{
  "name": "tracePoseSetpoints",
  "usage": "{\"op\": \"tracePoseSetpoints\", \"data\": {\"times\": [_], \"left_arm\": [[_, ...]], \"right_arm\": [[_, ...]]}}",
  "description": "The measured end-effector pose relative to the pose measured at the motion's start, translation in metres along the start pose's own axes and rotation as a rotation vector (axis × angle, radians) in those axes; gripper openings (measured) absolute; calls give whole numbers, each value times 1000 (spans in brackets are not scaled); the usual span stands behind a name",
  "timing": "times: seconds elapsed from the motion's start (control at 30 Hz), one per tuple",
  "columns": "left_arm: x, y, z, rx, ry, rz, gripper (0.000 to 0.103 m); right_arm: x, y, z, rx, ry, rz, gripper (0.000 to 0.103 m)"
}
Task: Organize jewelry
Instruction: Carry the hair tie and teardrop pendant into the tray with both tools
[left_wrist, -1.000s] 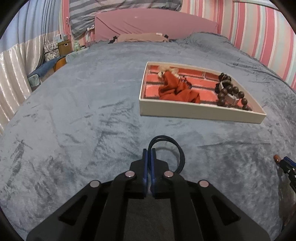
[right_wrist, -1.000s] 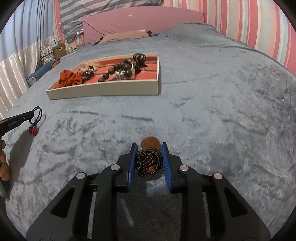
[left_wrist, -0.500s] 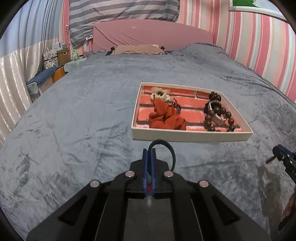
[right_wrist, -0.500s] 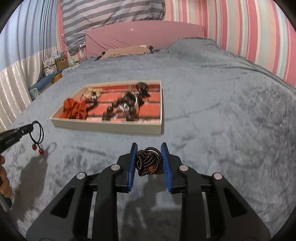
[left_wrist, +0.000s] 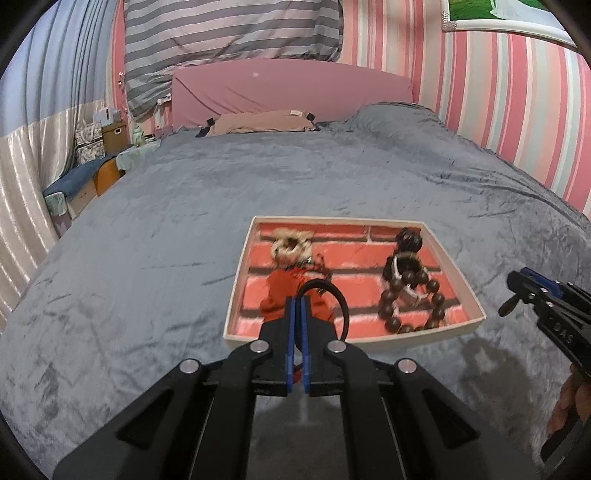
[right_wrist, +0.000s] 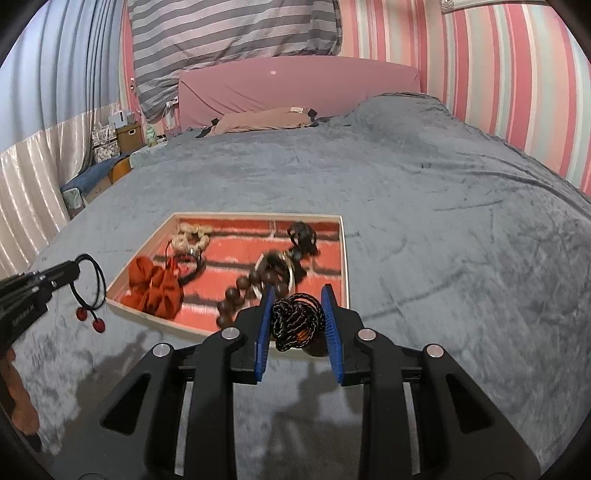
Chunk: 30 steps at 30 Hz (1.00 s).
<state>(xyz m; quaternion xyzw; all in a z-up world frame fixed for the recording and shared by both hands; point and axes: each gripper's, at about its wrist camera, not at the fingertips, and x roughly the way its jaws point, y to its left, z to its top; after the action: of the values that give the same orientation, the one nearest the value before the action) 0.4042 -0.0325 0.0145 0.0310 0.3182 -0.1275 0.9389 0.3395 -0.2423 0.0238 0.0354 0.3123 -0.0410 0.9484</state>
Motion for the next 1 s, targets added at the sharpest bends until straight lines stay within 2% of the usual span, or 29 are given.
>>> {"op": "tracePoseSetpoints", "data": {"times": [0.23, 0.4, 0.67, 1.0], "left_arm": [[35, -13, 33, 13, -12, 7, 3], [76, -12, 49, 11, 6, 18, 3], [132, -6, 35, -16, 64, 37, 3], [155, -2, 16, 4, 107, 80, 4]], "right_arm": [[36, 6, 29, 5, -5, -2, 26], [72, -1, 40, 33, 3, -12, 27], [123, -8, 31, 40, 51, -21, 27], [147, -3, 10, 26, 95, -45, 27]]}}
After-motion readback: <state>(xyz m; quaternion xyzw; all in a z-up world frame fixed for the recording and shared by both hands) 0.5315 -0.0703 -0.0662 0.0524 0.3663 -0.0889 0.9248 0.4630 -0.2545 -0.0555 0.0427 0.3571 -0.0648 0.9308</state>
